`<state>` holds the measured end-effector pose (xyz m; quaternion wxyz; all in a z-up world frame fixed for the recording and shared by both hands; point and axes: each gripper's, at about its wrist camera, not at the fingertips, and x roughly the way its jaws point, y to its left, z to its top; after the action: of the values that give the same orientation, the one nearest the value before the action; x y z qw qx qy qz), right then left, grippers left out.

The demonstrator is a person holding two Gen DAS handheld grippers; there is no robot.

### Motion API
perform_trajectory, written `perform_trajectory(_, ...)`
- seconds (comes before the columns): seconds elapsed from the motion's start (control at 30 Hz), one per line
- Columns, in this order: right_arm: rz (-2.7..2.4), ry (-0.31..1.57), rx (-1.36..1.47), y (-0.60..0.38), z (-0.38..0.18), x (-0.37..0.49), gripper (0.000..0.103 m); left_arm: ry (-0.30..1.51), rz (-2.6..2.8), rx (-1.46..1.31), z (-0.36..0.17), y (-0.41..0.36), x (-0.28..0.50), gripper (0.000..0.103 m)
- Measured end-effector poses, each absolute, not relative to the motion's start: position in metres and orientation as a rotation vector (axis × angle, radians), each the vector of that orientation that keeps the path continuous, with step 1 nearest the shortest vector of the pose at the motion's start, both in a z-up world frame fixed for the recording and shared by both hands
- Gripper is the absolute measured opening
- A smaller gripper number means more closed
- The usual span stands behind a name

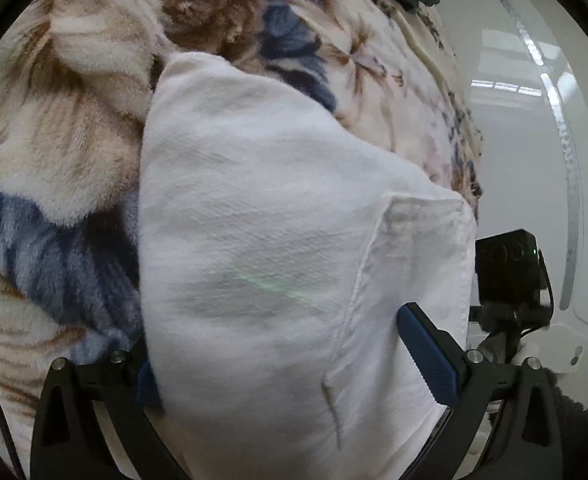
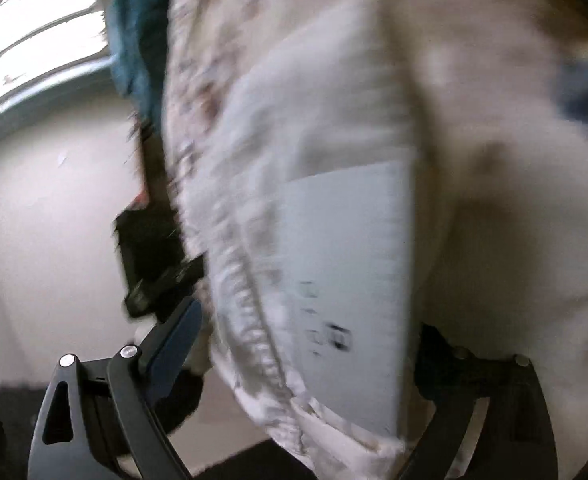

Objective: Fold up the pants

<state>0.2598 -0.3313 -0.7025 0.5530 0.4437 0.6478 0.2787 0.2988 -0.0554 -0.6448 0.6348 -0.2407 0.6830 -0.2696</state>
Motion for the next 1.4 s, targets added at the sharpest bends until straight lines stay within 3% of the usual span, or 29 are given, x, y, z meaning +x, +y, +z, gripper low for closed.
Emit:
perform_trajectory(0.1,0.710,1.518,1.085,-0.332,-0.706,0.262,0.096,1.530,-0.655,-0.590,-0.637,-0.052,0.298,0.102)
perform_trajectory(0.2,0.554,1.613,0.935,-0.327,-0.729,0.272,0.091,1.560,-0.666,-0.532,-0.648,-0.057,0.295,0.102)
perform_trajectory(0.37,0.631,1.600,0.971,-0.302,-0.730,0.280,0.096,1.574,-0.682,-0.493,-0.646,-0.069,0.300,0.102)
perform_trajectory(0.43,0.644,1.575,0.985,-0.296,-0.725,0.281,0.092,1.569,-0.691,-0.487,-0.640,-0.070,0.300,0.102)
perform_trajectory(0.5,0.622,1.563,0.983,-0.297,-0.720,0.278,0.073,1.559,-0.698,-0.499,-0.633,-0.069,0.300,0.102)
perform_trajectory(0.6,0.600,1.538,0.987,-0.297,-0.706,0.274,0.061,1.553,-0.705,-0.509,-0.623,-0.071,0.301,0.102)
perform_trajectory(0.87,0.552,1.477,1.021,-0.301,-0.666,0.277,0.057,1.519,-0.743,-0.468,-0.578,-0.077,0.322,0.102)
perform_trajectory(1.1,0.548,1.378,0.956,-0.351,-0.585,0.352,0.057,1.420,-0.773,-0.447,-0.503,-0.117,0.409,0.102)
perform_trajectory(1.4,0.588,1.259,0.822,-0.410,-0.519,0.575,0.057,1.250,-0.784,-0.437,-0.434,-0.158,0.611,0.102)
